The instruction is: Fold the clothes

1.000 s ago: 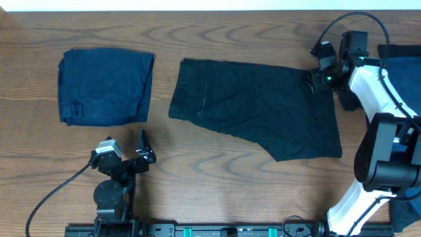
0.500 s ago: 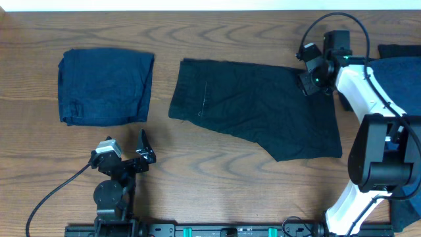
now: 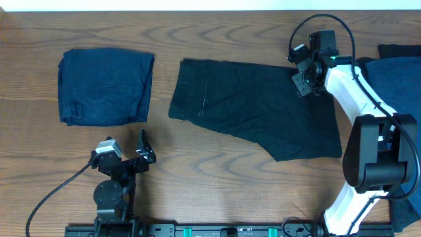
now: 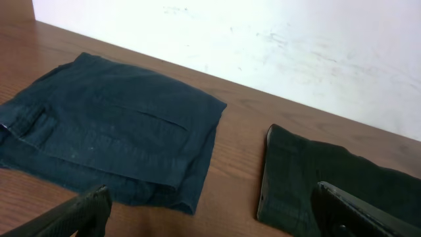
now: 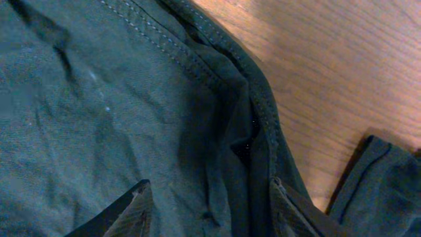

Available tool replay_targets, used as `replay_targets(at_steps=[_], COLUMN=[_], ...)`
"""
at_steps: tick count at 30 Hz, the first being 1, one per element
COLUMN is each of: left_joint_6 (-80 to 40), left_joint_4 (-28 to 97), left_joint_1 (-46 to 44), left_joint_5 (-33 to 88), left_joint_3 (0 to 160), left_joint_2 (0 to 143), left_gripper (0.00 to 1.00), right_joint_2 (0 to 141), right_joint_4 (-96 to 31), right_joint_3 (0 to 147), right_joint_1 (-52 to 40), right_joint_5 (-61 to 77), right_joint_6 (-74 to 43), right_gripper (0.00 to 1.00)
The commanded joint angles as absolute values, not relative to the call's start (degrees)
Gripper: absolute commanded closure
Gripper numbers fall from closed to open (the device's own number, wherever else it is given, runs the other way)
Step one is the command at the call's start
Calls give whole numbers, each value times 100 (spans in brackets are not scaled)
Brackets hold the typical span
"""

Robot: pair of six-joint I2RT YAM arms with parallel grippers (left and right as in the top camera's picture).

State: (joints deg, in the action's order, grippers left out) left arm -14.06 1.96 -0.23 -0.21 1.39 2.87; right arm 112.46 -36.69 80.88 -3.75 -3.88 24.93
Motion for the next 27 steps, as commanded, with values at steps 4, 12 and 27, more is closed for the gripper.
replay_targets(at_steps=[4,12,27], left_joint_6=[-1332,-1332,-1332], left_joint_4=[405,405,405], left_joint_1=[-45,-45,-45], left_joint_5=[-113,-113,-113], left_joint_3=[23,23,23], left_joint_2=[248,248,248], left_gripper=[2,2,2], right_joint_2=[11308,11308,11306], right_joint_4=[-3695,-3712,-3745], right_joint_3=[8077,8077,8077], right_joint_1=[-469,-615,-832], right_joint_5=[-784,-786,-1135], right_joint_6=[2556,2561,2558], right_gripper=[44,43,43])
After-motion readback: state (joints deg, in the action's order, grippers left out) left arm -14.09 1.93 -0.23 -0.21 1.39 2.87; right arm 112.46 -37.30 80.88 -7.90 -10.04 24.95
